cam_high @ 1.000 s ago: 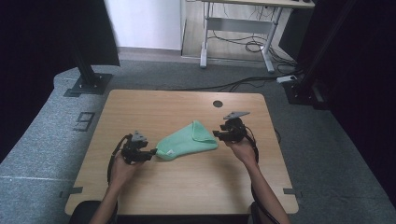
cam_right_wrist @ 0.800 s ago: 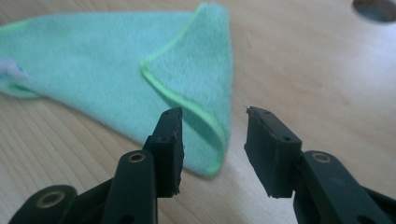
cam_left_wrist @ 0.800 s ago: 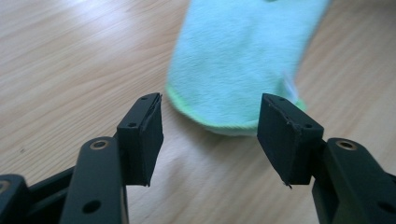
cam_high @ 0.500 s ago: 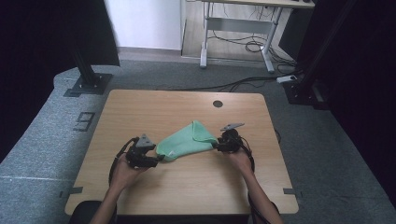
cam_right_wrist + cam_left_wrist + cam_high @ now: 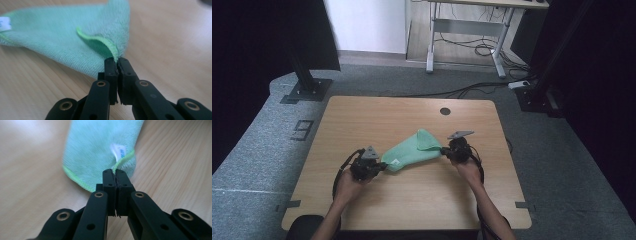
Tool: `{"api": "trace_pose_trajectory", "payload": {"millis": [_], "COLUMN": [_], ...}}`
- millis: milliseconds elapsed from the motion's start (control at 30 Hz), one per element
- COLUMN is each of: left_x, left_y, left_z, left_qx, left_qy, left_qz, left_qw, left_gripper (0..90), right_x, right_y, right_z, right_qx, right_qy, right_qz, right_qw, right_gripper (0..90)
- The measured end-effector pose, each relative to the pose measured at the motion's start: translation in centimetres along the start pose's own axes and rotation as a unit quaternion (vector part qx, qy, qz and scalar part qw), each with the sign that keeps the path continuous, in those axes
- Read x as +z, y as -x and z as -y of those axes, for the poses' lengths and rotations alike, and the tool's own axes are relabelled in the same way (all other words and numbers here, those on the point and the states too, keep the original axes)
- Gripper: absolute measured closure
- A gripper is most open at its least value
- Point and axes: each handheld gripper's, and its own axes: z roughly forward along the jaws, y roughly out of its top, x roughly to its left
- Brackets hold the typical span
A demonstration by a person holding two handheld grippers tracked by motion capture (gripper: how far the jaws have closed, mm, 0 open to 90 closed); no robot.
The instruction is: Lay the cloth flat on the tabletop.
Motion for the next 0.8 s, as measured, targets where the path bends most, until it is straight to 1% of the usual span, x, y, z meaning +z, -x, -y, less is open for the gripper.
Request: {"api": "trace_pose_trajectory", "payload": {"millis": [33, 67, 100, 133, 167, 200, 233, 267, 300, 333, 367, 400, 433, 467, 500, 567, 600, 667, 700, 733, 800], "left_x": [-1.5, -2.2, -2.2, -3.5, -3.8, -3.8, -3.9, -3.8, -3.4, -2.8, -2.2, -1.3, -1.1, -1.1, -0.8, -0.9, -0.9, -1.0, -0.8, -0.6, 0.1], "left_y": [-0.2, -0.3, -0.3, -0.6, -0.6, -0.6, -0.7, -0.7, -0.6, -0.5, -0.3, 0.3, 0.4, 0.4, 0.2, 0.0, 0.0, -0.1, -0.3, -0.4, -0.7], "left_z": [-0.6, -0.9, -0.9, -1.4, -1.5, -1.5, -1.6, -1.5, -1.4, -1.1, -0.7, 0.2, 0.6, 0.6, 1.1, 1.3, 1.3, 1.2, 1.0, 0.9, 0.7], "left_qx": [0.000, -0.003, -0.003, -0.010, -0.015, -0.015, -0.019, -0.019, -0.014, -0.012, -0.010, 0.003, 0.006, 0.006, 0.001, -0.002, -0.002, -0.003, -0.002, -0.002, -0.005], "left_qy": [0.023, 0.036, 0.036, 0.062, 0.072, 0.072, 0.075, 0.068, 0.057, 0.042, 0.029, 0.014, 0.009, 0.009, 0.003, 0.002, 0.002, 0.003, 0.000, -0.001, -0.005], "left_qz": [-0.003, -0.002, -0.002, 0.002, 0.003, 0.003, 0.006, 0.011, 0.014, 0.021, 0.033, 0.023, 0.020, 0.020, 0.020, 0.019, 0.019, 0.014, 0.008, 0.002, -0.008], "left_qw": [0.9997, 0.9993, 0.9993, 0.9980, 0.9973, 0.9973, 0.9970, 0.9975, 0.9982, 0.9988, 0.9990, 0.9996, 0.9997, 0.9997, 0.9998, 0.9998, 0.9998, 0.9999, 1.0000, 1.0000, 0.9999], "left_gripper": [88.1, 88.0, 88.0, 88.0, 88.0, 87.7, 87.7, 85.6, 81.1, 81.1, 64.3, 58.0, 53.4, 48.5, 45.0, 39.1, 37.7, 36.3, 35.5, 35.5, 36.6], "right_x": [-1.6, -2.4, -2.4, -3.9, -4.6, -5.0, -5.0, -5.0, -4.5, -4.5, -3.5, -3.1, -2.8, -2.8, -2.6, -2.8, -2.8, -3.3, -3.7, -3.9, -4.0], "right_y": [-0.1, -0.1, -0.1, -0.1, 0.1, 0.3, 0.3, 0.8, 1.1, 1.1, 1.6, 1.8, 1.9, 1.9, 1.8, 1.6, 1.6, 1.4, 1.1, 0.9, 0.8], "right_z": [-1.2, -1.8, -1.8, -3.1, -3.6, -4.2, -4.2, -4.9, -5.0, -5.0, -4.4, -3.9, -3.3, -3.3, -1.8, -0.8, -0.8, 0.2, 1.0, 1.4, 1.9], "right_qx": [-0.005, -0.007, -0.007, -0.005, -0.003, 0.002, 0.002, 0.012, 0.017, 0.017, 0.024, 0.027, 0.029, 0.029, 0.027, 0.028, 0.028, 0.026, 0.020, 0.016, 0.016], "right_qy": [0.019, 0.027, 0.027, 0.049, 0.060, 0.067, 0.067, 0.061, 0.046, 0.046, 0.030, 0.025, 0.021, 0.021, 0.012, 0.007, 0.007, 0.006, 0.005, 0.004, 0.007], "right_qz": [0.004, 0.004, 0.004, 0.009, 0.011, 0.013, 0.013, 0.025, 0.032, 0.032, 0.045, 0.042, 0.041, 0.041, 0.037, 0.032, 0.032, 0.020, 0.014, 0.012, 0.008], "right_qw": [0.9998, 0.9996, 0.9996, 0.9988, 0.9981, 0.9976, 0.9976, 0.9977, 0.9983, 0.9983, 0.9983, 0.9984, 0.9985, 0.9985, 0.9989, 0.9991, 0.9991, 0.9994, 0.9997, 0.9998, 0.9998], "right_gripper": [85.5, 85.2, 85.2, 84.2, 83.2, 80.7, 80.7, 65.9, 60.4, 60.4, 55.0, 52.7, 52.1, 52.1, 51.8, 54.1, 54.1, 57.8, 60.6, 61.4, 62.2]}}
